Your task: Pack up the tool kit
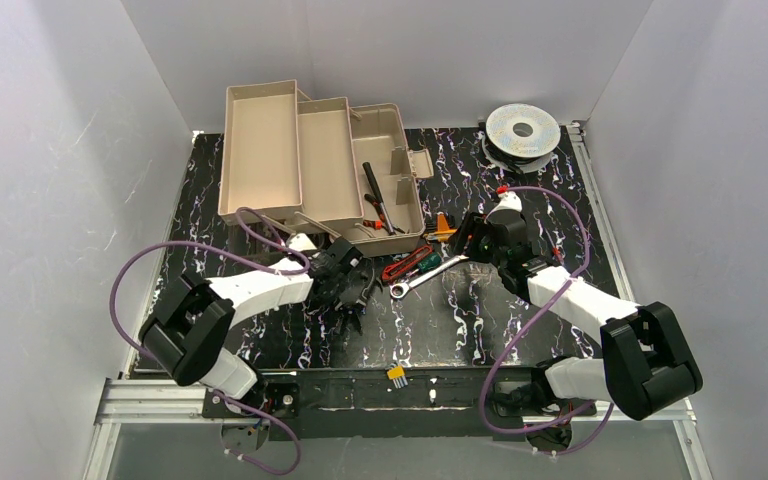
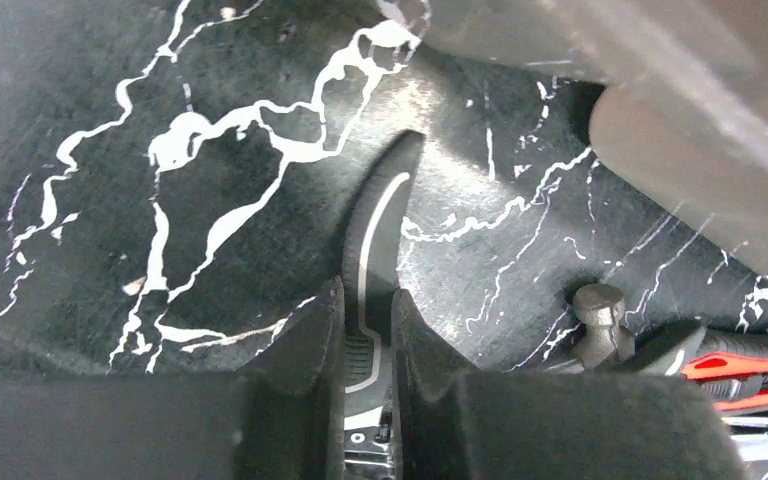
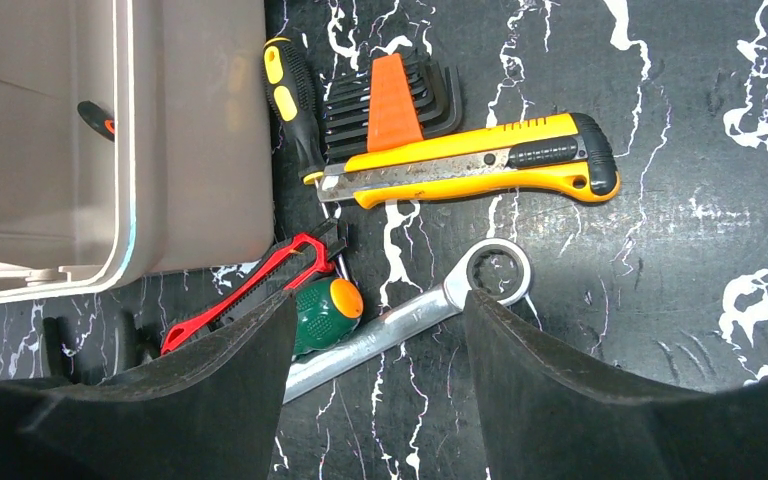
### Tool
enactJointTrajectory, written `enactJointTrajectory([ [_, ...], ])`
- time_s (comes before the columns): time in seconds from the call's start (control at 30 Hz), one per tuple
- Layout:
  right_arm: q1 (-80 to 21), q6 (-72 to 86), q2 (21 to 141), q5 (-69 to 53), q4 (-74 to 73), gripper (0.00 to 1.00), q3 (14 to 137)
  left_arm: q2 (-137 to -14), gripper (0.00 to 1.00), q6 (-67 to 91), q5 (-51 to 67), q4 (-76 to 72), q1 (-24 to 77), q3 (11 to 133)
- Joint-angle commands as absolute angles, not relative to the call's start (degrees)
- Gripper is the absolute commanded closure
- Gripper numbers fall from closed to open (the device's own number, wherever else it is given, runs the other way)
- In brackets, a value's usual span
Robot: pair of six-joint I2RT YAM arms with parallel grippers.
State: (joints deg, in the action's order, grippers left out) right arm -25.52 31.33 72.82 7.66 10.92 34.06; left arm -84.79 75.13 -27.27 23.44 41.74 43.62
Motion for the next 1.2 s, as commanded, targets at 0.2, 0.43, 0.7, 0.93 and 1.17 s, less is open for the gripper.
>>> enactJointTrajectory([
  [0.2, -25.58, 31.03, 72.29, 10.13, 12.06, 0.31, 34.76, -75.53, 1.00, 44.04, -15.54, 31.45, 41.73, 57.48],
  [0.43, -25.57, 31.03, 72.67, 10.38, 11.71, 0.31, 35.03, -70.15, 1.00, 32.96, -1.59, 29.07, 40.96, 63.29],
  [0.7, -25.53, 31.39, 73.52, 9.16, 11.68, 0.31, 35.60, -76.84, 1.00, 32.30, 0.00, 30.61, 33.98, 76.59],
  [0.93, -25.56, 31.39, 73.54, 9.39, 11.65, 0.32, 35.52, -86.55, 1.00, 31.18, -8.14, 27.61, 28.18, 88.23],
  [1.17, -25.58, 31.20, 71.79, 9.99, 12.87, 0.32, 34.12, -95.76, 1.00, 35.53, -2.49, 25.88, 19.17, 94.73],
])
